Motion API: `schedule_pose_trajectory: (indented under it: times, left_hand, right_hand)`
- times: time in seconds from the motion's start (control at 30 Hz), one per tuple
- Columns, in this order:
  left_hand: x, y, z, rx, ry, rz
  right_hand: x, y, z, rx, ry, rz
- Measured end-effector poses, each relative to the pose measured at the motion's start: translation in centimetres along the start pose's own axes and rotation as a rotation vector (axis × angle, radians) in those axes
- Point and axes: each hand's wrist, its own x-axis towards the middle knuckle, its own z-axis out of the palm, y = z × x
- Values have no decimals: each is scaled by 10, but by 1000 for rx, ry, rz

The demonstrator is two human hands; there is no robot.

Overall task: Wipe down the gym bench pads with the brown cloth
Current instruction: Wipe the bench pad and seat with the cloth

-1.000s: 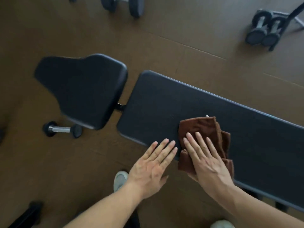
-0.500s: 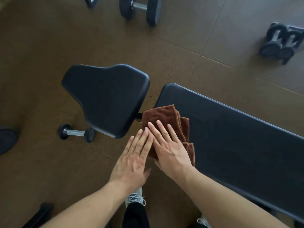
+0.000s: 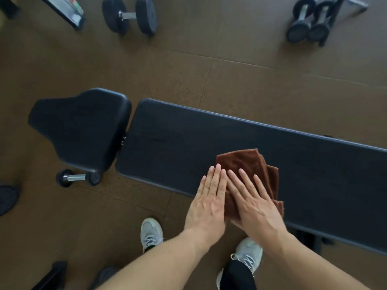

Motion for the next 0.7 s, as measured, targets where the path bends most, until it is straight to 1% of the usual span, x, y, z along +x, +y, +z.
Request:
schedule_pose_trajectory:
  times: [0.07,0.13,0.23,0.3,0.37,0.43,0.6,0.7]
  left_hand:
    - [10,33,3,-9,-98,-36]
    - [15,55,9,42,-169,3]
    - [17,65,12,38,-223,37]
    - [17,51,14,-22,-216,100]
    - [19,22,16,-23,-104,188]
    - [21,-19,14,19,4,203]
    - [27,-136,-17,31,91,52]
    - [23,-199,-37,50,90,-11]
  right_hand:
    - [-39,45,-3,12,-46,127]
    - [-63,76,-8,8,-83,212]
    - [-66,90,-13,42,-119,236]
    - [-54,85,-15,86,-112,279]
    - [-33,78,-19,115,-80,322]
    - [0,70,-28,132,-41,351]
    - [115,22,-53,165,-32,371]
    - [175,-22,-63,155,-12,374]
